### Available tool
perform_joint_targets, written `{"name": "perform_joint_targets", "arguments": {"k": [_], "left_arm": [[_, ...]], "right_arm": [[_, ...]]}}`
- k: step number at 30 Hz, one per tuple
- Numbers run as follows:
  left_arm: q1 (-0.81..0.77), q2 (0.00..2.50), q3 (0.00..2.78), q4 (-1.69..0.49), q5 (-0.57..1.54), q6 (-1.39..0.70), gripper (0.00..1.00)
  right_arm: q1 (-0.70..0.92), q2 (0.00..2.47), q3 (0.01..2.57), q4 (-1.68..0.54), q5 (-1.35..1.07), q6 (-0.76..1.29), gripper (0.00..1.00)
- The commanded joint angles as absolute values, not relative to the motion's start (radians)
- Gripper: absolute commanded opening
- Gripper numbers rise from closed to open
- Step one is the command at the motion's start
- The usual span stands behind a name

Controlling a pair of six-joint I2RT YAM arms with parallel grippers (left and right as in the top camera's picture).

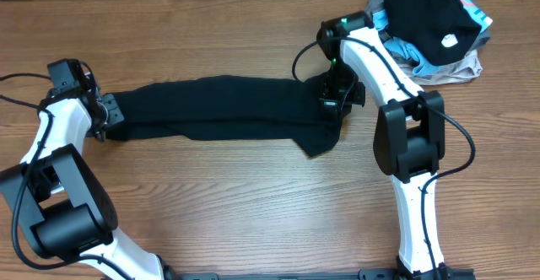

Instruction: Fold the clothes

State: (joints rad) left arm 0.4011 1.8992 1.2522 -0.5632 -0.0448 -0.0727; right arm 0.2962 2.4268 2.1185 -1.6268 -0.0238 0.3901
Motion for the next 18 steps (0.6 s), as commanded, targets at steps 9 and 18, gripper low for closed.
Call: {"name": "perform_joint_targets", "arguments": {"k": [9,18], "left_arm": [[0.406,1.902,1.425,-0.711,0.010,-0.054,0.82],[0.407,1.922,1.501,-0.804,0.245,0.126,1.00]], "right_arm": [[0.255,2.361,2.190,-1.653,-0.001,0.309,0.62],[0.254,2.323,2.367,-1.686,-0.037,0.138,1.00]]}}
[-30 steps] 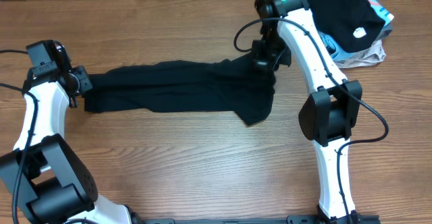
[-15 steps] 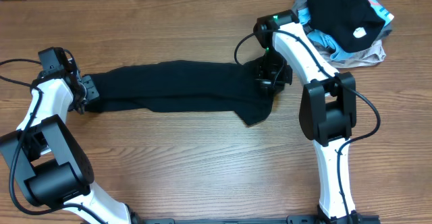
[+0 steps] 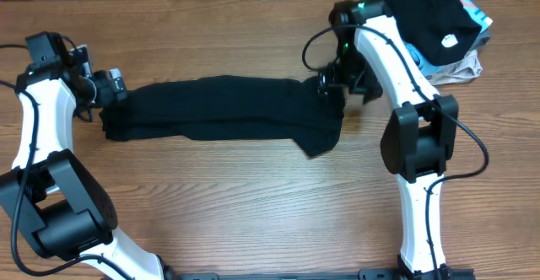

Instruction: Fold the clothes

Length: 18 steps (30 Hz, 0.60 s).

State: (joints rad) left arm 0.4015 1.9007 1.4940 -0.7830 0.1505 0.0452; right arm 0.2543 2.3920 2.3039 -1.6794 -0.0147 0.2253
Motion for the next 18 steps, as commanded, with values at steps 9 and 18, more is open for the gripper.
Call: {"name": "perform_joint_targets", "arguments": {"k": [9,18], "left_arm": [[0.472,2.052,1.488,-0.903,0.238,0.154,0.97],[0.520,2.120,1.487,-0.850,0.283,0.175,0.95]], "right_arm": [[0.254,2.323,2.369,-1.689,-0.054,0.122,1.00],[0.254,2.323,2.369,-1.680,-0.055,0.123,1.00]]}}
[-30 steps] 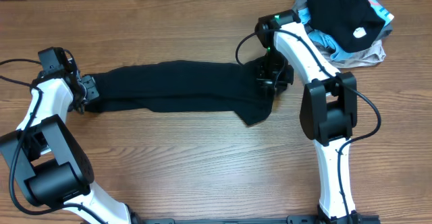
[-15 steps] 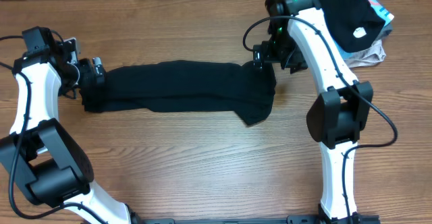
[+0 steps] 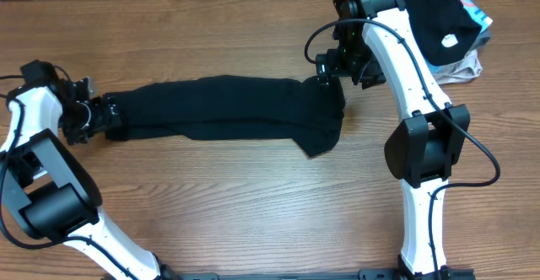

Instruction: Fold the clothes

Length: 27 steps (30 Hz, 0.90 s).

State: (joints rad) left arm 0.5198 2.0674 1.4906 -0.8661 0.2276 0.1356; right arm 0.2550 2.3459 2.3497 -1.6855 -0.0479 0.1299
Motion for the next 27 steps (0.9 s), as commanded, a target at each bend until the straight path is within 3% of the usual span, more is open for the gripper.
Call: {"name": "perform_joint_targets", "arguments": {"k": [1,6,9,10,12,19,27], "left_arm": [[0.516,2.136,1.487,-0.841,0.300,0.181,0.93],[0.495,2.200,1.487,-0.809,0.347,0.180,0.78],[0.489,2.219,1.487,-0.806,0.348,0.180,0.59],[0.489,2.220,1.487,-0.807,0.348,0.180,0.45],[0.490,2.219,1.488,-0.807,0.349,0.178,0.07],[0.540,2.157,1.524,-0.840,0.342,0.132,0.04],[0.593,2.045,1.662,-0.937,0.329,0.234,0.04]], "right_arm": [[0.254,2.323,2.369,-1.681,-0.055,0.123,1.00],[0.254,2.323,2.369,-1.685,-0.055,0.123,1.00],[0.254,2.323,2.369,-1.689,-0.060,0.123,1.00],[0.254,2.323,2.369,-1.690,-0.069,0.123,1.00],[0.254,2.323,2.369,-1.690,-0.087,0.123,0.99],[0.254,2.323,2.369,-1.689,-0.163,0.127,0.91],[0.258,2.323,2.369,-1.673,-0.186,0.130,0.91]]}}
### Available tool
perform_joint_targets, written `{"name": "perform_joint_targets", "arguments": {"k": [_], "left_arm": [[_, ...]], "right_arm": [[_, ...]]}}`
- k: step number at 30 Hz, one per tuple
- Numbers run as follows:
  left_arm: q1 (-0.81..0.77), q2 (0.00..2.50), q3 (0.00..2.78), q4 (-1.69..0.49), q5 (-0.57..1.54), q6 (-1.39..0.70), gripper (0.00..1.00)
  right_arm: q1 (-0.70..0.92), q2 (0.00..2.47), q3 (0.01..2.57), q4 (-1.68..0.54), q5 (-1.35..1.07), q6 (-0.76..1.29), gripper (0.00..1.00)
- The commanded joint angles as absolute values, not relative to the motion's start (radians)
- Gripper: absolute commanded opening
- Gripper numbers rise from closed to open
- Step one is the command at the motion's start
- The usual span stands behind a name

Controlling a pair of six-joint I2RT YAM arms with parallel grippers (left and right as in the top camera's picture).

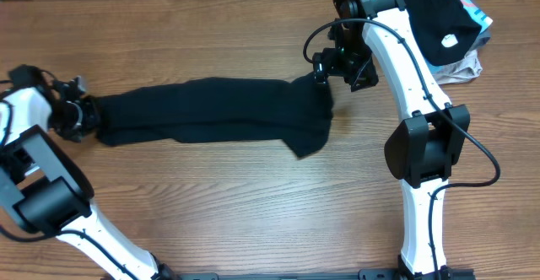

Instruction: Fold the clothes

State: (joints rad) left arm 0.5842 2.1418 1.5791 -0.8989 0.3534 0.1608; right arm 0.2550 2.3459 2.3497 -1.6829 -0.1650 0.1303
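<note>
A long black garment (211, 111) lies stretched left to right across the wooden table (211, 212). Its lower right corner hangs down in a flap (310, 141). My left gripper (87, 111) is at the garment's left end, shut on the cloth there. At the garment's upper right corner, my right gripper (321, 75) is shut on the cloth and the fabric is pulled up towards it. How the fingers sit is hard to make out from overhead.
A pile of other clothes (439, 27), black on top with grey and blue beneath, sits at the back right corner. The right arm's base (418, 229) stands at the front right. Cables trail beside both arms.
Both grippers have moved left, still on the garment's two ends. The whole garment sits a little further left, and its right edge has drawn away from the right arm.
At first the garment lay lengthwise with a gripper at each end, low on the table. Then both grippers stood further back, holding the ends. Afterwards the left gripper was further left and nearer, and now the cloth is shifted left, stretched between them.
</note>
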Motion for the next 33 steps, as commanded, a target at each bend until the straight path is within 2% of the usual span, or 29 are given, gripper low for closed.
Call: {"name": "perform_joint_targets", "arguments": {"k": [1,10,17,25,29,30,33], "left_arm": [[0.587,2.041,1.683,-0.963,0.329,0.255,0.04],[0.447,2.039,1.783,-1.125,0.334,0.356,0.04],[0.191,2.040,1.782,-1.113,0.271,0.397,0.04],[-0.065,2.040,1.781,-1.053,0.146,0.397,0.13],[-0.139,2.040,1.781,-1.047,0.150,0.397,0.09],[-0.160,2.040,1.781,-1.046,0.150,0.397,0.05],[-0.194,2.040,1.781,-1.046,0.150,0.397,0.04]], "right_arm": [[0.258,2.323,2.369,-1.671,-0.186,0.130,0.91],[0.258,2.323,2.369,-1.657,-0.185,0.130,0.91],[0.258,2.323,2.369,-1.648,-0.185,0.130,0.91],[0.257,2.323,2.369,-1.635,-0.178,0.129,0.91],[0.257,2.323,2.369,-1.618,-0.177,0.129,0.91],[0.257,2.323,2.369,-1.612,-0.177,0.129,0.91],[0.257,2.323,2.369,-1.600,-0.177,0.129,0.91]]}}
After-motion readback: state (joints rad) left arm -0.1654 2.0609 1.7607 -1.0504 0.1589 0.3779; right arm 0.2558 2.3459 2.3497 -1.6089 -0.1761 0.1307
